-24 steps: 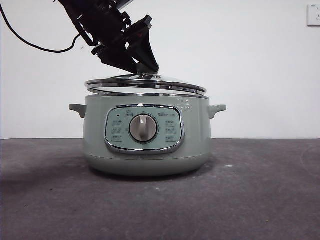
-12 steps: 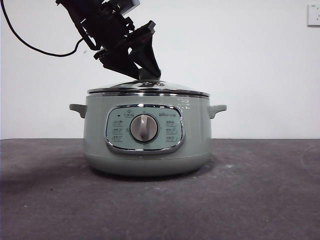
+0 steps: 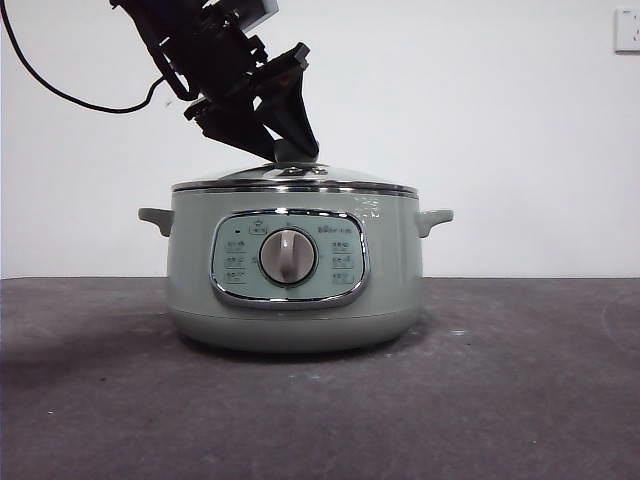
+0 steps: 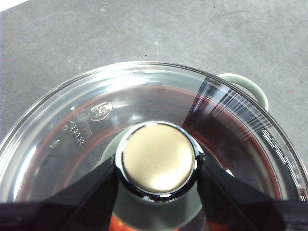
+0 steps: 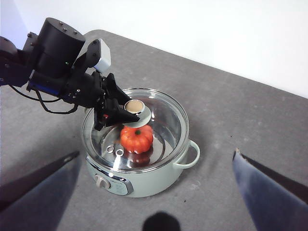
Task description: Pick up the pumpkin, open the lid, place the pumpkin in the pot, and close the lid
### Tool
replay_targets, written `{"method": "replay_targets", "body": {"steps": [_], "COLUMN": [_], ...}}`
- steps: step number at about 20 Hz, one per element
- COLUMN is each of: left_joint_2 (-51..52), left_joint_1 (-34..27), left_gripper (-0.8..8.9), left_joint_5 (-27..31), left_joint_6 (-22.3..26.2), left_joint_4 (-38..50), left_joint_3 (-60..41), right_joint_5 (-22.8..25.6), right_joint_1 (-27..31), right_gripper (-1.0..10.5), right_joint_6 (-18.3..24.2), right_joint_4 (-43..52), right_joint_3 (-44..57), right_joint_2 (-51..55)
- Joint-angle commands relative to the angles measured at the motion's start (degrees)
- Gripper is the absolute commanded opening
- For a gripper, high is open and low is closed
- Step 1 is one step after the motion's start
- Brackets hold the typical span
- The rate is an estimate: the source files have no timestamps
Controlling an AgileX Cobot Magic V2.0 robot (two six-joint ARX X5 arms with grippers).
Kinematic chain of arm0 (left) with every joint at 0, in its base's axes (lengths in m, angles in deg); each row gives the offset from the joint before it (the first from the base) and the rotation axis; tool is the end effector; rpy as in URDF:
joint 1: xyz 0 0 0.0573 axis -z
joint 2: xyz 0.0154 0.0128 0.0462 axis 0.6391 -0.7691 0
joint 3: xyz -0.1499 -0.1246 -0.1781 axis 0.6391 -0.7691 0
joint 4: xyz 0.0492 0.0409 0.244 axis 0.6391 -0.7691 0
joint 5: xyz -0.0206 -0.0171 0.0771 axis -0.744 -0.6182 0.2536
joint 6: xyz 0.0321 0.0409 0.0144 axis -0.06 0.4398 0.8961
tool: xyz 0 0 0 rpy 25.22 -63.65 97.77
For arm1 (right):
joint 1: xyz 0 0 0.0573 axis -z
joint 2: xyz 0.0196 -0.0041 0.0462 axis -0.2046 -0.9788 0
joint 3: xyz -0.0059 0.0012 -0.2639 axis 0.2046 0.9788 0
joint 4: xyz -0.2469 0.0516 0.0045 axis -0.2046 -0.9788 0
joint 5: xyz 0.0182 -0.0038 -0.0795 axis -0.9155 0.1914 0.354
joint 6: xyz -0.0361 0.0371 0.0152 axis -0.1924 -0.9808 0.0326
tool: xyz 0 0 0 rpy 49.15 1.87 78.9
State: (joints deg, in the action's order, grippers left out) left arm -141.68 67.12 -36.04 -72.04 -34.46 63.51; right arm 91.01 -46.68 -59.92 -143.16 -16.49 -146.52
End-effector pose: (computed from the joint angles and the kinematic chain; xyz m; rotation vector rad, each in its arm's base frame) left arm 0.3437 -0.1859 0.2933 0.2122 0.6095 -0.7424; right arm 0.1104 0.0751 0.4780 -0.1653 0.3921 0.5539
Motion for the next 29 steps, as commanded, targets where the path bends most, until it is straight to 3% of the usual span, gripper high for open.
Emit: {"method": "replay_targets", "body": {"steps": [1, 5, 10, 13, 20, 22, 23, 24, 26, 27, 29], "left_joint_2": [0.2, 1.9, 6.5, 10.6, 25.8, 31.4, 33.5, 35.8, 39.0, 40.1, 41.5], "left_joint_1": [0.0, 0.0, 0.0, 0.0, 0.4, 0.4, 0.4, 0.4, 0.4, 0.4, 0.4], "left_gripper": [5.16, 5.12, 5.12, 5.12, 4.98, 4.93, 4.34, 2.75, -0.28, -0.06, -0.05], "left_joint_5": [0.4, 0.4, 0.4, 0.3, -0.4, -3.2, -4.6, -5.6, -6.0, -6.1, -6.1], "left_joint_6": [0.9, 0.7, 0.5, 0.4, -0.9, -1.5, -1.6, -1.7, -2.0, -2.3, -2.3], "left_joint_4": [-0.6, -2.0, -5.6, -9.2, -25.5, -30.8, -32.4, -34.0, -35.4, -35.7, -36.1], "left_joint_3": [0.2, 0.3, 0.3, 0.3, 0.3, 0.3, 0.3, 0.3, 0.3, 0.3, 0.3], "right_joint_5": [-0.5, -4.1, -5.0, -8.6, -16.9, -20.0, -21.0, -21.2, -21.1, -21.1, -21.1], "right_joint_1": [-0.1, -0.1, -0.1, -0.1, -0.1, -0.1, -0.1, -0.1, -0.1, -0.1, -0.1], "right_gripper": [6.0, 6.0, 6.0, 6.0, 5.9, 5.9, 5.6, 4.4, 0.9, -0.2, 0.0], "right_joint_6": [-0.7, -1.2, -1.2, -1.7, -1.8, -1.6, -1.5, -1.1, -0.4, -0.1, -0.1], "right_joint_4": [-0.1, -1.8, -4.8, -6.9, -12.3, -14.8, -15.6, -16.7, -17.5, -17.5, -17.2], "right_joint_3": [-0.1, -0.1, -0.1, -0.1, -0.1, -0.1, -0.1, -0.1, -0.1, -0.1, -0.1], "right_joint_2": [0.1, 0.1, -0.4, -1.0, -3.5, -4.9, -5.5, -6.2, -7.3, -7.6, -7.8]}}
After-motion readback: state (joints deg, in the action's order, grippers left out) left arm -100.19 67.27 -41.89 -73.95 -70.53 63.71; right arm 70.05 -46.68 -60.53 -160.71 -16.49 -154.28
